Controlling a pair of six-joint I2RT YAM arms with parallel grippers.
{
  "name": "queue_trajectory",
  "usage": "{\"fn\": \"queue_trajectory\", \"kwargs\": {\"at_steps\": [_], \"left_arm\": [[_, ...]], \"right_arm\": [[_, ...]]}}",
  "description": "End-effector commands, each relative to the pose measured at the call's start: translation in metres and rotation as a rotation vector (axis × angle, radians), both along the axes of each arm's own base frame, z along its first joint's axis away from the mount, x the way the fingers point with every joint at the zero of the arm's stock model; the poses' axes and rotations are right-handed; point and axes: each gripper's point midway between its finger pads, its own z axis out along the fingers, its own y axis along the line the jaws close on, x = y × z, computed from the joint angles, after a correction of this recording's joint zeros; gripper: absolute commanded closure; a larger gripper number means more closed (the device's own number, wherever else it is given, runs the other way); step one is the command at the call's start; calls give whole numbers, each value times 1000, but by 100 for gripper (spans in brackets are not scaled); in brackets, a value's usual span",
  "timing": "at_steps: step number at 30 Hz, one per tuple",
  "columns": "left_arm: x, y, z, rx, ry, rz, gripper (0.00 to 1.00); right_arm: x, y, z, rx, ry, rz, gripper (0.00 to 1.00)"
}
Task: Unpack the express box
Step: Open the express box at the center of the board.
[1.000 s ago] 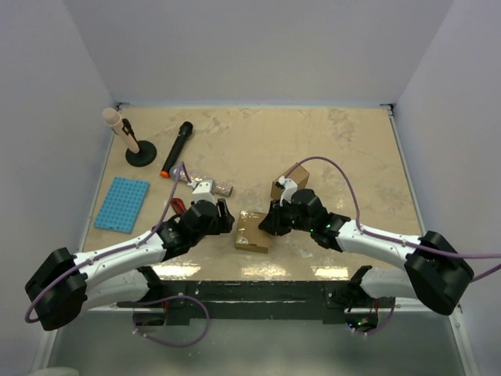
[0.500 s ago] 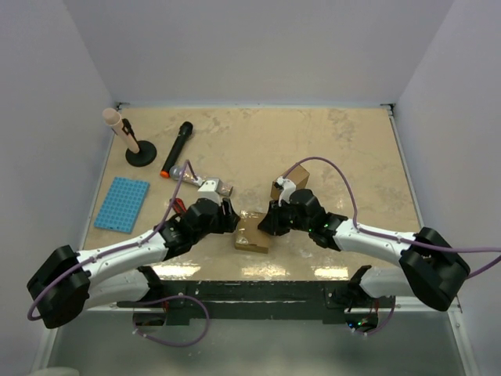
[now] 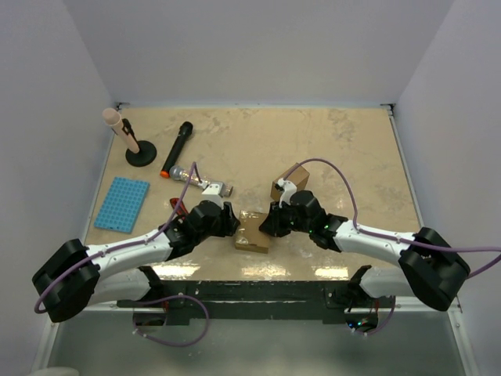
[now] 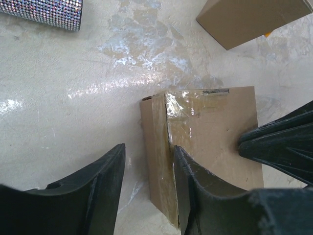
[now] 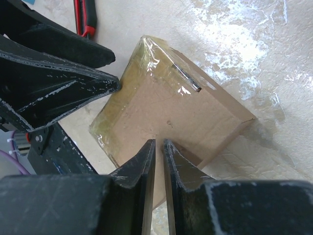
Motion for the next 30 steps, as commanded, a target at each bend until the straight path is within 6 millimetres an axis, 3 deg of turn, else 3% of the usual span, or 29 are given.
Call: {"fn": "queue_trajectory", "kwargs": {"at_steps": [1,10,23,30], "left_arm": [[2,8,-2,22,-20,18,53],[-1,13,-9,31,-5,31,56],[-1,31,-26,122,33,97,69],[-2,29,-29,116,48,91,69]], "right_arm": [[-1,-2,-6,-14,-14,4,83],[-2,-5,-15,-31,1,4,84],[-7,-17,-32,-90,36,-20,86],[-9,-21,-39,-111,60,-38,87]]}}
